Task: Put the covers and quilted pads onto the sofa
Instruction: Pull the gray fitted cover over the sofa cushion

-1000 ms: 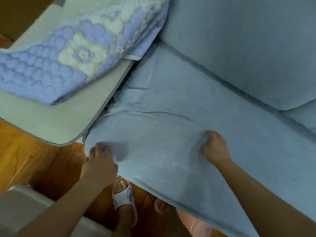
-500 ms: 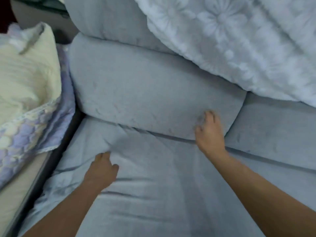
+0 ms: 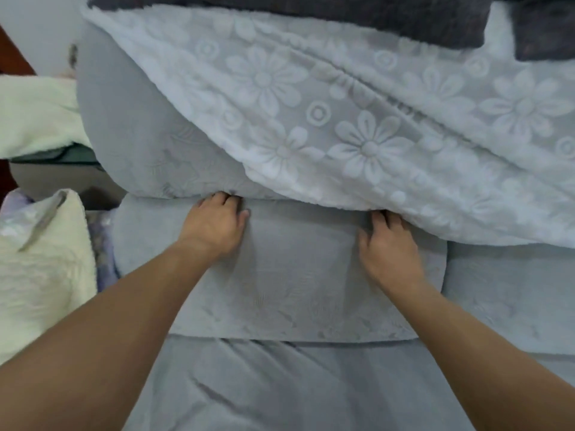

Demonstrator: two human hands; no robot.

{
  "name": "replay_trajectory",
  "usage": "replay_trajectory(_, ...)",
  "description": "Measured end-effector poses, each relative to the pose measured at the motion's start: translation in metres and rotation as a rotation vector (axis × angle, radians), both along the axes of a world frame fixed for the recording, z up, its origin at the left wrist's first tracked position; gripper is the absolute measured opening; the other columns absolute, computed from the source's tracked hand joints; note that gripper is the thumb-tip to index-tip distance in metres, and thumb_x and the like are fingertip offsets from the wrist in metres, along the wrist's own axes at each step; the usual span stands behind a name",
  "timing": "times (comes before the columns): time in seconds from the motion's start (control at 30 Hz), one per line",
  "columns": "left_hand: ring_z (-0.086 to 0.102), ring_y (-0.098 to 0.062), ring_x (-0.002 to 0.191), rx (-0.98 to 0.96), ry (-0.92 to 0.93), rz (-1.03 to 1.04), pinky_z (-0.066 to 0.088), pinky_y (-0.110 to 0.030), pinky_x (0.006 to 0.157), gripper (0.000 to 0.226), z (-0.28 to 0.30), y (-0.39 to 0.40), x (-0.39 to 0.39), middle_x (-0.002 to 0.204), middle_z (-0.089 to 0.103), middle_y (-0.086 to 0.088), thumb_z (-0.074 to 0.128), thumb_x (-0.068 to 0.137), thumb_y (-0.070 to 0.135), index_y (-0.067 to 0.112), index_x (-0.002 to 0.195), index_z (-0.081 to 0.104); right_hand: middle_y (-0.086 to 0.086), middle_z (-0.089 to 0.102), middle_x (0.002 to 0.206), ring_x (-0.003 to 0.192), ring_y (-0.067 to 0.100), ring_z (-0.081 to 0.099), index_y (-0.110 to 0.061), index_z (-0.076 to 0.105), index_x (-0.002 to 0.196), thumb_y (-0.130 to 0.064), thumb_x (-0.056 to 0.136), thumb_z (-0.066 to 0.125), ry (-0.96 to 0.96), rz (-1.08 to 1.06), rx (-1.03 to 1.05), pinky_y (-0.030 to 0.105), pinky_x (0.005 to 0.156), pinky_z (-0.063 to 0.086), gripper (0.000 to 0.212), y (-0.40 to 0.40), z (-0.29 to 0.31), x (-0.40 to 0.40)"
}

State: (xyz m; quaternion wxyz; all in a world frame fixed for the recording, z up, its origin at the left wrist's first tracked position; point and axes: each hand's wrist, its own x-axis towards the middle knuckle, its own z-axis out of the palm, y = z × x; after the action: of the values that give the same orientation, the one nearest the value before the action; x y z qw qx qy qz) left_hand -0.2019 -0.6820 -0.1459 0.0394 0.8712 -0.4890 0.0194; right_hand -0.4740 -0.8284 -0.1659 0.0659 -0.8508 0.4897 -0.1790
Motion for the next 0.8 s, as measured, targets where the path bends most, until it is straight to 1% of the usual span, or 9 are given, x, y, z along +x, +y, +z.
replay_trajectory(0.07,0.05,-0.034,0.127,0.029,-0.041,-0.015,0.037,-0.042,0.106,0.055,-0.006,-0.005,0.005,0.138,0.055,-0.014,0.037,0.103,0.047,0.011,0.141,0.051,0.028,0.042,0.141,0.12,0.05,0.046,-0.006,0.047,0.143,-0.023,0.09,0.067,-0.03,0.019,-0.002,0.054,0.094,0.048,0.059,0.003,-0.006,-0.001)
replay_trajectory(0.17,0.04,-0.03,0.139,0.102,-0.054,-0.091,0.025,-0.042,0.118,0.062,-0.02,-0.008,0.019,0.149,0.049,-0.012,0.036,0.102,0.052,0.011,0.148,0.04,0.025,0.037,0.146,0.127,0.048,0.041,-0.012,0.043,0.147,-0.026,0.089,0.067,-0.032,0.014,0.053,0.052,0.1,0.045,0.065,0.001,-0.007,0.001)
replay_trajectory(0.3,0.036,-0.027,0.143,0.177,0.062,-0.014,0.022,-0.046,0.116,0.073,-0.011,-0.032,0.021,0.154,0.044,-0.005,0.025,0.096,0.07,0.023,0.15,0.037,0.014,0.031,0.153,0.135,0.036,0.035,-0.018,0.03,0.154,-0.024,0.091,0.062,-0.023,0.044,0.164,0.043,0.108,0.038,0.07,0.001,-0.002,-0.002)
replay_trajectory(0.37,0.039,-0.028,0.14,0.156,0.03,-0.002,0.025,-0.046,0.113,0.07,-0.011,-0.034,0.011,0.151,0.047,-0.004,0.023,0.097,0.071,0.025,0.146,0.043,0.011,0.034,0.152,0.135,0.032,0.034,-0.018,0.031,0.154,-0.018,0.09,0.062,-0.059,0.08,0.19,0.04,0.11,0.035,0.071,0.008,0.0,-0.011)
replay_trajectory(0.5,0.059,-0.029,0.117,0.137,-0.041,-0.183,0.043,-0.037,0.095,0.04,-0.007,-0.037,0.014,0.129,0.065,-0.008,0.038,0.105,0.045,0.02,0.126,0.062,0.007,0.047,0.138,0.127,0.026,0.041,-0.018,0.039,0.15,-0.013,0.089,0.061,-0.16,0.05,0.202,0.038,0.108,0.038,0.065,0.015,0.003,-0.034)
replay_trajectory(0.57,0.063,-0.029,0.107,0.12,-0.026,-0.289,0.045,-0.035,0.086,0.033,0.0,-0.028,0.013,0.118,0.069,-0.009,0.042,0.105,0.038,0.016,0.116,0.064,0.006,0.047,0.14,0.129,0.025,0.04,-0.017,0.041,0.149,-0.011,0.088,0.062,-0.179,0.025,0.201,0.036,0.11,0.035,0.064,0.015,0.009,-0.045)
replay_trajectory(0.67,0.066,-0.03,0.086,0.123,-0.016,-0.466,0.044,-0.035,0.075,0.025,0.016,0.001,-0.001,0.092,0.071,-0.009,0.048,0.103,0.031,0.018,0.088,0.064,0.013,0.05,0.136,0.126,0.033,0.044,-0.013,0.045,0.145,-0.012,0.084,0.066,-0.154,-0.04,0.188,0.042,0.108,0.036,0.065,0.01,0.024,-0.06)
replay_trajectory(0.73,0.065,-0.028,0.064,0.158,-0.086,-0.604,0.048,-0.032,0.062,0.017,0.027,0.032,-0.019,0.071,0.066,-0.005,0.059,0.089,0.02,0.022,0.073,0.062,0.017,0.047,0.137,0.125,0.039,0.044,-0.014,0.041,0.147,-0.017,0.083,0.066,-0.083,-0.076,0.199,0.046,0.107,0.037,0.069,0.004,0.043,-0.064)
replay_trajectory(0.8,0.057,-0.024,0.052,0.223,-0.151,-0.73,0.048,-0.029,0.055,0.009,0.03,0.073,-0.039,0.06,0.06,-0.002,0.058,0.074,0.02,0.023,0.066,0.062,0.016,0.039,0.144,0.129,0.039,0.039,-0.019,0.032,0.151,-0.023,0.084,0.064,-0.037,-0.107,0.262,0.049,0.109,0.036,0.074,-0.006,0.069,-0.065)
